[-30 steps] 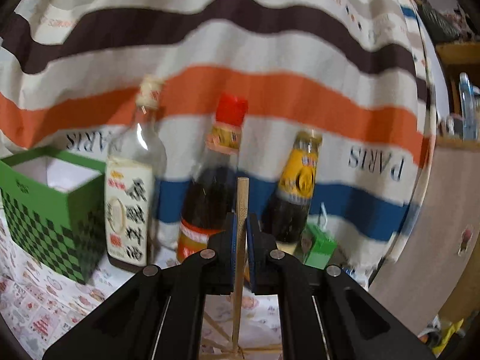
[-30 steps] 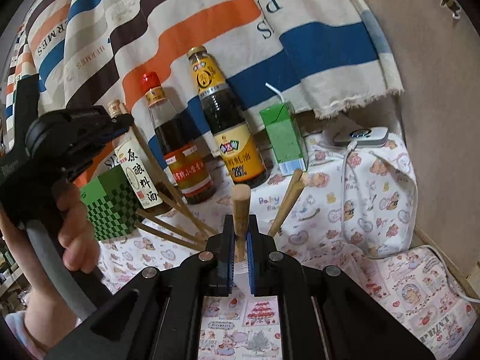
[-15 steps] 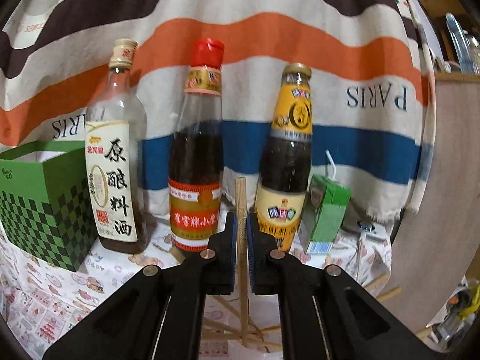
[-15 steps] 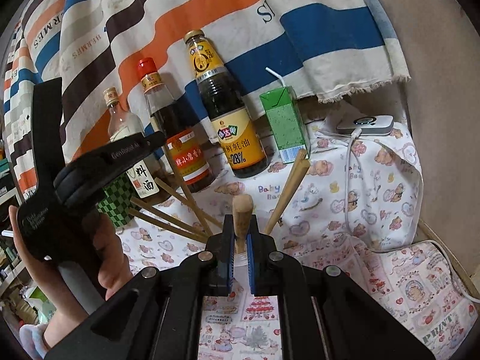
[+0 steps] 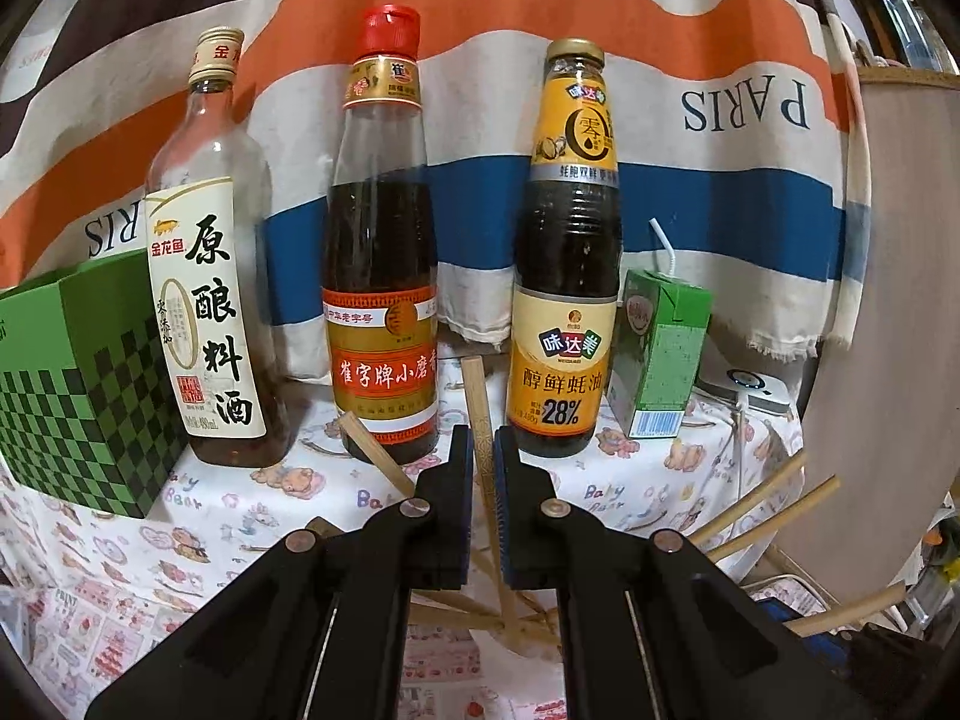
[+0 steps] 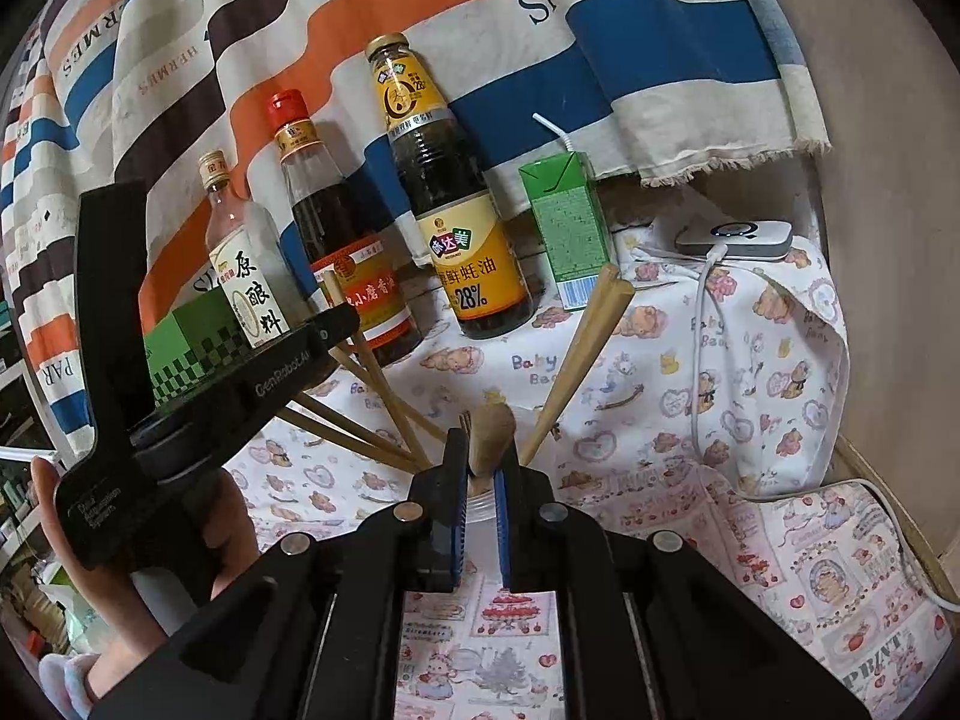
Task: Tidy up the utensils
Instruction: 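Lower both chopsticks into the clear cup and open both tools, then lower both tools to the remaining two chopsticks and grasp one with the right tool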
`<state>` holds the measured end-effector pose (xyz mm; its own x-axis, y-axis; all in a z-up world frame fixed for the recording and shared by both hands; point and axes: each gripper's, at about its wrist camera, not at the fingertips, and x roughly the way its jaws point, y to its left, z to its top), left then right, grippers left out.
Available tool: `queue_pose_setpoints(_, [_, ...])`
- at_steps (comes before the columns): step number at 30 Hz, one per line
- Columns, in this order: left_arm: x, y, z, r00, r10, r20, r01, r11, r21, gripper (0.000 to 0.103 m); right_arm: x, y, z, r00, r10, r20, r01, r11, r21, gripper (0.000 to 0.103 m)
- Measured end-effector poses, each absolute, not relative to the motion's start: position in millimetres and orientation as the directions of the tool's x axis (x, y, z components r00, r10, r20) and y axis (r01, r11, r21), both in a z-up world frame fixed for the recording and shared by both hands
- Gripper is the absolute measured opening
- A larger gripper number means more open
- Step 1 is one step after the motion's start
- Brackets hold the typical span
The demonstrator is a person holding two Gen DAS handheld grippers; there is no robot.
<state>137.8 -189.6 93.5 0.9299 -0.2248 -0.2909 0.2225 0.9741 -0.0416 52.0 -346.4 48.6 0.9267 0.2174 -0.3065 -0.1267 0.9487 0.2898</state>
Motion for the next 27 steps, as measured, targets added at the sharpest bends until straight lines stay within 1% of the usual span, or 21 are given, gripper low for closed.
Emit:
queue_pose_setpoints(4, [135,-186,98,0.933,-0.225,-0.280,0.219,0.974,-0.053,0.007,52,-347,48,0.931,0.203,-0.304,-0.113,0.951,0.289,0.009])
queue_pose_setpoints(5, [134,-184,100,0.935,-0.223,-0.276,0.217,0.975,-0.053,0.010,52,-347,48,0.932,0.201,-0.302,-0.111,0.951,0.290,0.009])
queue_pose_setpoints(6, [132,-181,102,0.935,-0.224,-0.274,0.217,0.975,-0.055,0.017,52,-347,48,0.932,0.202,-0.301,-0.112,0.950,0.291,0.010])
queue_pose_setpoints(7, [131,-178,105,0.937,-0.222,-0.271,0.214,0.975,-0.056,0.022,51,-347,48,0.933,0.202,-0.299,-0.113,0.950,0.290,0.010])
queue_pose_setpoints(9, [126,-171,109,0.945,-0.208,-0.252,0.200,0.978,-0.056,0.045,48,-348,50,0.939,0.189,-0.287,-0.104,0.953,0.286,0.016])
queue_pose_setpoints(10, [122,-166,112,0.951,-0.198,-0.238,0.191,0.980,-0.055,0.050,45,-348,52,0.944,0.183,-0.275,-0.103,0.954,0.280,0.026])
queue_pose_setpoints(11, [118,-161,115,0.955,-0.191,-0.228,0.184,0.982,-0.053,0.058,42,-348,54,0.947,0.181,-0.264,-0.105,0.955,0.277,0.035])
queue_pose_setpoints(14, [106,-146,121,0.959,-0.187,-0.215,0.181,0.982,-0.047,0.062,34,-348,60,0.957,0.177,-0.228,-0.113,0.957,0.266,0.038])
queue_pose_setpoints(15, [102,-141,123,0.959,-0.183,-0.216,0.177,0.983,-0.044,0.067,31,-348,62,0.960,0.176,-0.218,-0.116,0.958,0.261,0.039])
queue_pose_setpoints(16, [97,-135,123,0.960,-0.176,-0.218,0.172,0.984,-0.038,0.070,27,-347,64,0.964,0.170,-0.204,-0.115,0.960,0.256,0.046])
queue_pose_setpoints(17, [91,-129,123,0.961,-0.169,-0.219,0.166,0.986,-0.033,0.078,24,-347,66,0.968,0.165,-0.191,-0.114,0.961,0.253,0.052])
queue_pose_setpoints(18, [84,-124,123,0.963,-0.161,-0.218,0.159,0.987,-0.027,0.083,19,-346,69,0.972,0.163,-0.171,-0.118,0.962,0.248,0.053])
queue_pose_setpoints(19, [78,-119,122,0.964,-0.153,-0.218,0.152,0.988,-0.020,0.086,15,-344,71,0.974,0.169,-0.154,-0.129,0.962,0.240,0.056])
queue_pose_setpoints(21, [66,-109,120,0.966,-0.126,-0.226,0.129,0.992,0.000,0.095,8,-340,76,0.975,0.179,-0.130,-0.147,0.964,0.223,0.063])
queue_pose_setpoints(22, [63,-106,118,0.966,-0.097,-0.240,0.106,0.994,0.022,0.096,4,-337,77,0.976,0.188,-0.115,-0.160,0.964,0.215,0.065])
queue_pose_setpoints(23, [61,-103,116,0.963,-0.077,-0.259,0.090,0.995,0.039,0.096,2,-334,78,0.975,0.196,-0.106,-0.171,0.963,0.208,0.065])
queue_pose_setpoints(27, [46,-77,107,0.963,-0.069,-0.260,0.063,0.998,-0.029,0.097,-2,-321,75,0.966,0.233,-0.110,-0.210,0.960,0.186,0.066])
